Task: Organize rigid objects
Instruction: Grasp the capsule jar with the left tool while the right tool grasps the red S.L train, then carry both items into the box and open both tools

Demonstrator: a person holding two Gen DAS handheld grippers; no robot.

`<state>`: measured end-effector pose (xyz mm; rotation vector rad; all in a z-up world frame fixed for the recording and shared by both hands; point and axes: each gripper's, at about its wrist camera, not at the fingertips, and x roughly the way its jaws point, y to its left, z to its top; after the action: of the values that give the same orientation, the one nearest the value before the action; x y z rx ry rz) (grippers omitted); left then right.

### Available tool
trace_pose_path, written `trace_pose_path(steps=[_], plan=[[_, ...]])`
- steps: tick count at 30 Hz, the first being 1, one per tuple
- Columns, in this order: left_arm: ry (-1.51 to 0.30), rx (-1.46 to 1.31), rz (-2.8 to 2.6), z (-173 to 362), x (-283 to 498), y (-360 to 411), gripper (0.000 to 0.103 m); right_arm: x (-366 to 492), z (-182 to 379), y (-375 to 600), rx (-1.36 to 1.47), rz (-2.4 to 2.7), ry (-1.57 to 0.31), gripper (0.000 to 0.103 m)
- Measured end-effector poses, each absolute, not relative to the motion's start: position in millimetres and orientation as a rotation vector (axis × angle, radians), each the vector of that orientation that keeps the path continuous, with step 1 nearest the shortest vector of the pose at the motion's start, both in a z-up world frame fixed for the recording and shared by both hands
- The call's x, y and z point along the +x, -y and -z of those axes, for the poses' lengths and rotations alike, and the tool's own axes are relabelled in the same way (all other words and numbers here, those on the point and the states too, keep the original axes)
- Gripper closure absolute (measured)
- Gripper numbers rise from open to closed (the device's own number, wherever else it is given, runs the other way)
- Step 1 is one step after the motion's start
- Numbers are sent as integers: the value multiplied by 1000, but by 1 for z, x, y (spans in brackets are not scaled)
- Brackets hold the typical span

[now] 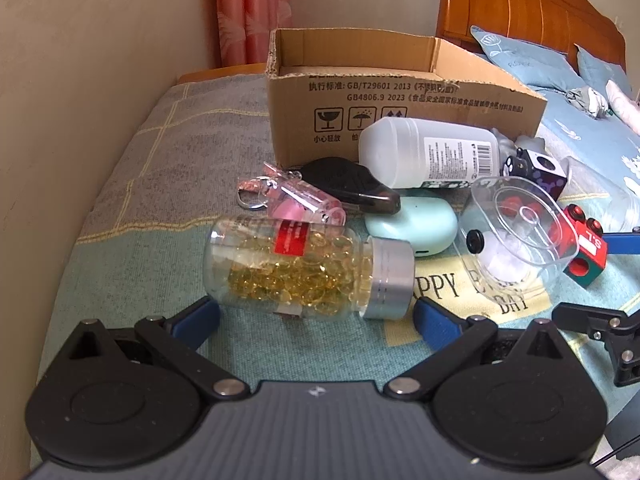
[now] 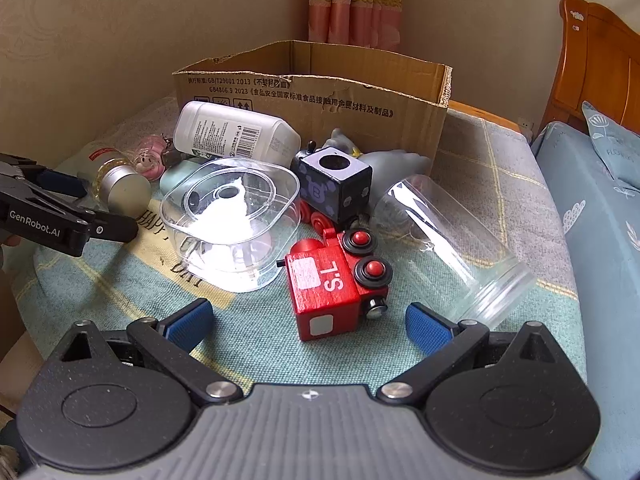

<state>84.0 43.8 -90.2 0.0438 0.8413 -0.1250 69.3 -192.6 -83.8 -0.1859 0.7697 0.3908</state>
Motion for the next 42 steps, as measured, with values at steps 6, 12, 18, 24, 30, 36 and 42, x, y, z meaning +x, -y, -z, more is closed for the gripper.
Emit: trace_pose_path(steps=[6, 12, 18, 24, 30, 36, 42], plan=[[-839, 48, 130, 90, 90, -45, 0, 78, 84, 187, -195, -408, -765, 0], [-831, 55, 127, 90, 92, -47, 1, 85, 84, 181, -210, -440, -766, 0], [-833, 64, 118, 88, 96, -47, 1, 83, 81, 179, -242, -500, -794, 0], [-822, 80, 121, 84, 97, -46, 1, 82, 75, 187, -266, -502, -792, 13], [-804, 69, 125, 79, 92, -48, 1, 81, 71, 194, -267, -480, -795, 32], [-780, 93, 121, 79, 95, -44, 3, 80, 70, 197, -234, -439, -800, 45], [-814, 71, 148, 76, 96, -47, 10, 78, 67, 197, -234, -409, -823, 48]])
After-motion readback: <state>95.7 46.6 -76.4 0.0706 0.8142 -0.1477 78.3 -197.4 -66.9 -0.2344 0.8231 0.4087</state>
